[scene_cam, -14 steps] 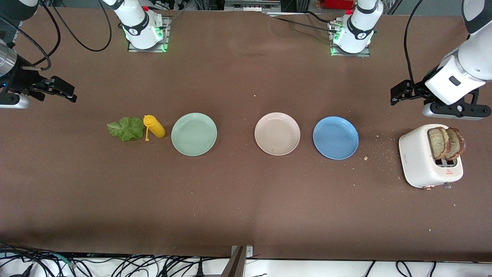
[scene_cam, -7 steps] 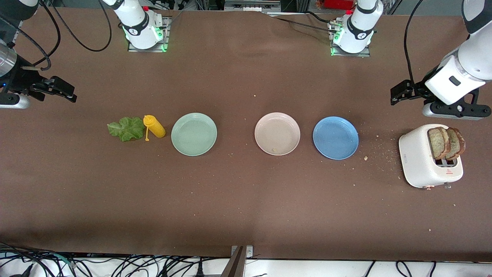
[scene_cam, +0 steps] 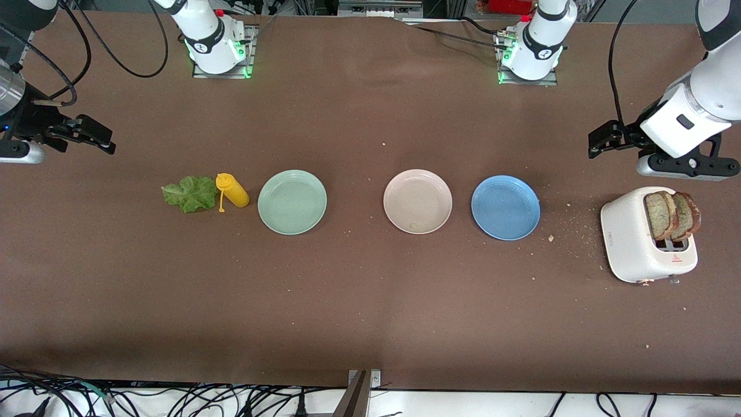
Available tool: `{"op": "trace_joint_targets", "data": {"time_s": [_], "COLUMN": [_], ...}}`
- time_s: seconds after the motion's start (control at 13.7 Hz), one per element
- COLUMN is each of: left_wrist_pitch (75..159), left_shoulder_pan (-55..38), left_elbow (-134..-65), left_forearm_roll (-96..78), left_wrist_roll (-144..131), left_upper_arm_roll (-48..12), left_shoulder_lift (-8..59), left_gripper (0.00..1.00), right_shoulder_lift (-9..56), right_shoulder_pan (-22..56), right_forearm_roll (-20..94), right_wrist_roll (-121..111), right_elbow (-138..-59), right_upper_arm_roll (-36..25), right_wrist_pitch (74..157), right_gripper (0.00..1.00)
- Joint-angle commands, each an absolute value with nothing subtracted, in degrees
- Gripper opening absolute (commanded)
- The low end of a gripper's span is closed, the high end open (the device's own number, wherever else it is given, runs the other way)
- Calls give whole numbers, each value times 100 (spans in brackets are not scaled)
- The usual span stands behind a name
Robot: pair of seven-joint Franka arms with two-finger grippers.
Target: Make sandwich in beige plate with both arms
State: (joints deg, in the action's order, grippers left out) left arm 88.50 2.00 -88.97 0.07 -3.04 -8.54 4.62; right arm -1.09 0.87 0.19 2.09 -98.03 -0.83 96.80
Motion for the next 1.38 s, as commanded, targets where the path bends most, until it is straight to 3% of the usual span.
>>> {"op": "trace_joint_targets", "data": {"time_s": [0.0, 0.58, 1.31], "left_wrist_pitch": [8728, 8727, 8824], "left_shoulder_pan": [220, 342, 1230], "left_elbow": [-8745, -8745, -8525], "left_forearm_roll": [158, 167, 237], "left_wrist_roll": [-308, -308, 43], "left_upper_arm_roll": [-879, -879, -879], "left_shoulder_lift": [519, 641, 1116], "left_gripper": [100, 100, 99], "right_shoulder_lift": [-70, -70, -70], "right_shoulder_pan": [62, 62, 62], "right_forearm_roll": [70, 70, 79], "right_wrist_roll": [132, 132, 123], "right_elbow": [-9686, -9686, -9686], "right_upper_arm_roll": [-79, -79, -79], "right_wrist_pitch": [9650, 9650, 9650], "right_gripper": [100, 100, 100]}}
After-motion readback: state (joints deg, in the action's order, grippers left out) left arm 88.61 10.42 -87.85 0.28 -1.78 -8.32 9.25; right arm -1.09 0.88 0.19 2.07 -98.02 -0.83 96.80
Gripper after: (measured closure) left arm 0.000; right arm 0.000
